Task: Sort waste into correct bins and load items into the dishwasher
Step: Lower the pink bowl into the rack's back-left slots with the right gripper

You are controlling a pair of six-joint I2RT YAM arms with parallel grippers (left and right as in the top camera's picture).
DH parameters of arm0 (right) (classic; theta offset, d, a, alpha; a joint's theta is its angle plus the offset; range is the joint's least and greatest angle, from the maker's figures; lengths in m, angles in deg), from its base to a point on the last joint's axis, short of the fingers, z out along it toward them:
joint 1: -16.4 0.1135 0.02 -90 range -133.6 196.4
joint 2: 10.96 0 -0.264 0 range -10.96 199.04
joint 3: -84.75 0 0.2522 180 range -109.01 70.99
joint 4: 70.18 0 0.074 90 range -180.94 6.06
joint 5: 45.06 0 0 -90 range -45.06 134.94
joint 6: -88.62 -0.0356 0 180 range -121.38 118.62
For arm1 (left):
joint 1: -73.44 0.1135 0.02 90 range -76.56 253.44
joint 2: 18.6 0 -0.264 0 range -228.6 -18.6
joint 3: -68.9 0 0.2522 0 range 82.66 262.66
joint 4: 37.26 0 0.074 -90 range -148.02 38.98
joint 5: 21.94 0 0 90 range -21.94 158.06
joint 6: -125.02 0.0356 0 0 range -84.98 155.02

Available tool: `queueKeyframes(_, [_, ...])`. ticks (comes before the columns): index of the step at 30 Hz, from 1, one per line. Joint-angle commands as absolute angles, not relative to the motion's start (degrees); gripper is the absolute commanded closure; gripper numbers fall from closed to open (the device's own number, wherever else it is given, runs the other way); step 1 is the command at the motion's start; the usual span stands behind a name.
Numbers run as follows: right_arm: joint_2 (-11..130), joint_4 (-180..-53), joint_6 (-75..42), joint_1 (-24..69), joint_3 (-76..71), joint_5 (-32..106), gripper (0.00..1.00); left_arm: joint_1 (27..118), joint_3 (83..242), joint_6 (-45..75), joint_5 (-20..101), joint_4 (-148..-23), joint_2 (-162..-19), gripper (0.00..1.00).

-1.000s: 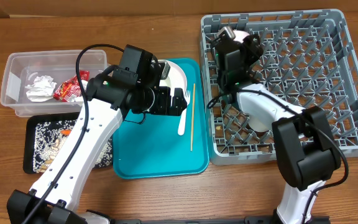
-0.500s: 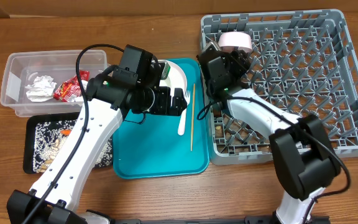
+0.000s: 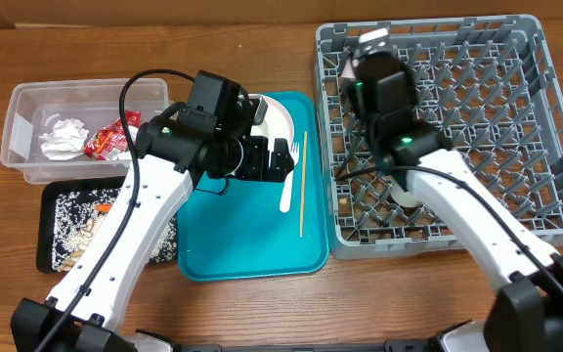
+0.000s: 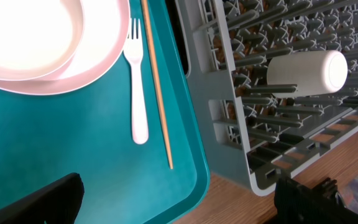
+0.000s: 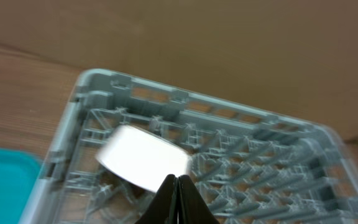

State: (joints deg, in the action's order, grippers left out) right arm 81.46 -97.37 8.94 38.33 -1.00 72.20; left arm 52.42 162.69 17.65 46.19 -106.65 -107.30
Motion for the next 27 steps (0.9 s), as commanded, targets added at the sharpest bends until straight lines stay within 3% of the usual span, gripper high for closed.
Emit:
queueKeyframes(1, [79.71, -100.98, 3.04, 32.61, -3.62, 50.24, 0.96, 52.40, 164.15, 18.31, 46.41, -106.44, -105.86, 0.00])
queueKeyframes(4, [79.75, -103.23, 2.43, 27.91, -5.30, 37.69, 0.96, 52.40, 164.15, 18.31, 46.41, -106.46, -105.86, 0.00])
queueKeyframes(8, [79.75, -103.43, -1.66, 22.58, -5.87, 31.83, 0.96, 52.40, 164.15, 18.31, 46.39, -106.46, -105.86, 0.00])
queueKeyframes(18, [81.41, -98.46, -1.26, 20.98, -5.87, 26.63, 0.96, 52.40, 164.15, 18.31, 46.41, -106.44, -105.86, 0.00])
queueKeyframes(27, [92.01, -88.74, -3.89, 20.87, -5.87, 26.81, 0.96, 52.40, 164.15, 18.31, 46.41, -106.46, -105.86, 0.00])
